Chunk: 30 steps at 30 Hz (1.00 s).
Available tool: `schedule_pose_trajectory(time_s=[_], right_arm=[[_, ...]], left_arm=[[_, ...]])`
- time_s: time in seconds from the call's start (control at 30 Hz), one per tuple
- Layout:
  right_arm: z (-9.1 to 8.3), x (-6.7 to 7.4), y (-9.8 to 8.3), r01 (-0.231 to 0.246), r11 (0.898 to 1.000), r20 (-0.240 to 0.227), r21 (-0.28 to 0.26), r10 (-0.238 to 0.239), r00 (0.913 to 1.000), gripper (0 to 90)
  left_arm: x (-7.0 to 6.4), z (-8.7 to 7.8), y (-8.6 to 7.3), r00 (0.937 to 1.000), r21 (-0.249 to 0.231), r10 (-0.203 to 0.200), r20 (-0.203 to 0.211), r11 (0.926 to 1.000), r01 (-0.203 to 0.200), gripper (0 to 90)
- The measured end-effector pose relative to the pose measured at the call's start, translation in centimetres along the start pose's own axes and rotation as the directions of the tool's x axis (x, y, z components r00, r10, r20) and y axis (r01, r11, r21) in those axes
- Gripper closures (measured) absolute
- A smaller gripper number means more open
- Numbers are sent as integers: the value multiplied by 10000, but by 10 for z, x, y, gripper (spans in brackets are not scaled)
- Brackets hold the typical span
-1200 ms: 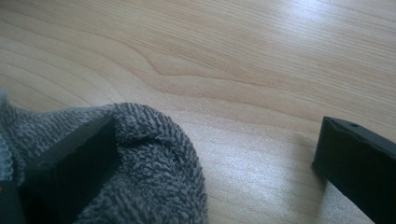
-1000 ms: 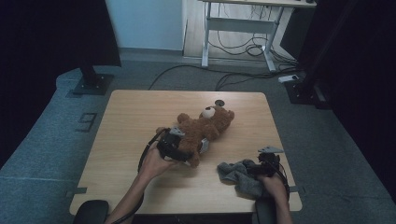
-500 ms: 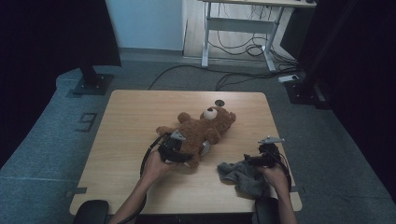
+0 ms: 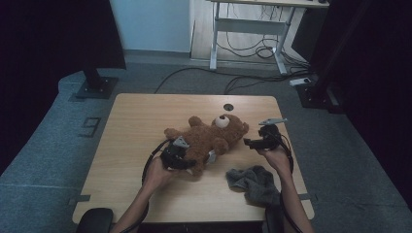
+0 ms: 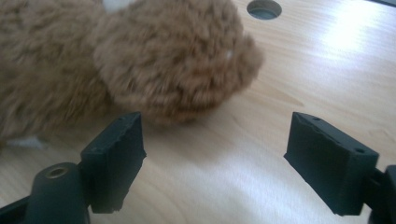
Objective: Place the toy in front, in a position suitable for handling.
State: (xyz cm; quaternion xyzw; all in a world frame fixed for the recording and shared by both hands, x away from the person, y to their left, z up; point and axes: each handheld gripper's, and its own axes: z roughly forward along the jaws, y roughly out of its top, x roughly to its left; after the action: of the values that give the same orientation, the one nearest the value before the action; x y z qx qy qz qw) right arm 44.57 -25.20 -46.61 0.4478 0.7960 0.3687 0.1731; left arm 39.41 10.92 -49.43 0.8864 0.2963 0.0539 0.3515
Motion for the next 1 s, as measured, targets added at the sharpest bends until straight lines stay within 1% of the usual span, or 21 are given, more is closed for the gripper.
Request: schedule_pose_trajectory(time_s=[0.07, 0.1, 0.17, 0.27, 0.3, 0.33, 0.37, 0.4, 0.43, 0.47, 0.5, 0.53, 0.57, 0.6, 0.67, 0.7, 0.8, 0.87, 0.9, 0.97, 1.0], right_arm=[[5, -3, 5, 79, 10000, -63, 55, -78, 9999, 215], [11, -6, 12, 186, 9997, -140, 132, -184, 9997, 232], [13, -8, 13, 153, 9998, -251, 118, -150, 9996, 252], [23, -16, 21, -8, 10000, -800, 58, 13, 9968, 304], [30, -21, 24, -137, 9998, -1198, 111, 149, 9927, 332], [30, -21, 24, -137, 9998, -1198, 111, 149, 9927, 332], [39, -25, 25, -67, 9993, -1476, 372, 122, 9890, 371], [39, -25, 25, -67, 9993, -1476, 372, 122, 9890, 371], [42, -26, 25, -103, 9987, -1611, 502, 183, 9868, 401], [46, -29, 25, -259, 9977, -2005, 634, 382, 9789, 465], [47, -30, 25, -458, 9966, -2230, 682, 600, 9730, 493], [48, -31, 25, -552, 9960, -2342, 698, 702, 9697, 582], [47, -29, 24, -495, 9961, -2415, 727, 657, 9682, 681], [47, -29, 24, -495, 9961, -2415, 727, 657, 9682, 681], [45, -26, 23, -238, 9971, -2242, 723, 395, 9738, 777], [43, -23, 23, -136, 9974, -2145, 702, 284, 9763, 799], [34, -16, 24, 98, 9995, -1840, 312, -39, 9829, 835], [26, -10, 27, 218, 9998, -1770, -36, -221, 9840, 843], [18, -3, 32, 366, 9986, -1741, -376, -426, 9838, 847], [14, 0, 35, 455, 9979, -1734, -459, -528, 9834, 848], [7, 7, 40, 625, 9960, -1659, -633, -723, 9835, 849]], left_arm=[[1, 0, -1, 10000, 13, 32, 33, 10000, -32, 596], [1, 0, -2, 10000, 16, 51, 49, 10000, -51, 595], [1, 1, -2, 9999, 38, 85, 94, 10000, -85, 595], [2, 1, -3, 9997, 120, 180, 153, 9998, -182, 594], [2, 1, -3, 9996, 152, 221, 168, 9996, -224, 594], [2, 1, -2, 9996, 172, 245, 170, 9995, -248, 594], [1, 1, -2, 9994, 210, 312, 180, 9993, -315, 594], [1, 1, -2, 9994, 210, 312, 180, 9993, -315, 595], [1, 1, -2, 9993, 227, 333, 196, 9992, -337, 595], [2, 1, -2, 9991, 254, 360, 213, 9990, -366, 595], [2, 2, -2, 9989, 284, 396, 246, 9988, -403, 597], [2, 2, -2, 9987, 285, 420, 285, 9987, -428, 599], [3, 3, -2, 9984, 273, 452, 325, 9986, -461, 614], [3, 2, -2, 9981, 274, 495, 362, 9983, -505, 614], [5, 2, -3, 9974, 154, 587, 412, 9981, -594, 654], [5, 1, -4, 9970, 51, 675, 370, 9977, -677, 671], [8, -9, -3, 9959, -261, 901, -97, 9956, -904, 715], [11, -20, 0, 9936, -472, 1011, -497, 9935, -1035, 732], [13, -25, 1, 9926, -475, 1049, -605, 9930, -1078, 741], [17, -35, 3, 9886, -439, 1284, -783, 9903, -1320, 743], [18, -39, 3, 9878, -463, 1331, -807, 9895, -1371, 744]])
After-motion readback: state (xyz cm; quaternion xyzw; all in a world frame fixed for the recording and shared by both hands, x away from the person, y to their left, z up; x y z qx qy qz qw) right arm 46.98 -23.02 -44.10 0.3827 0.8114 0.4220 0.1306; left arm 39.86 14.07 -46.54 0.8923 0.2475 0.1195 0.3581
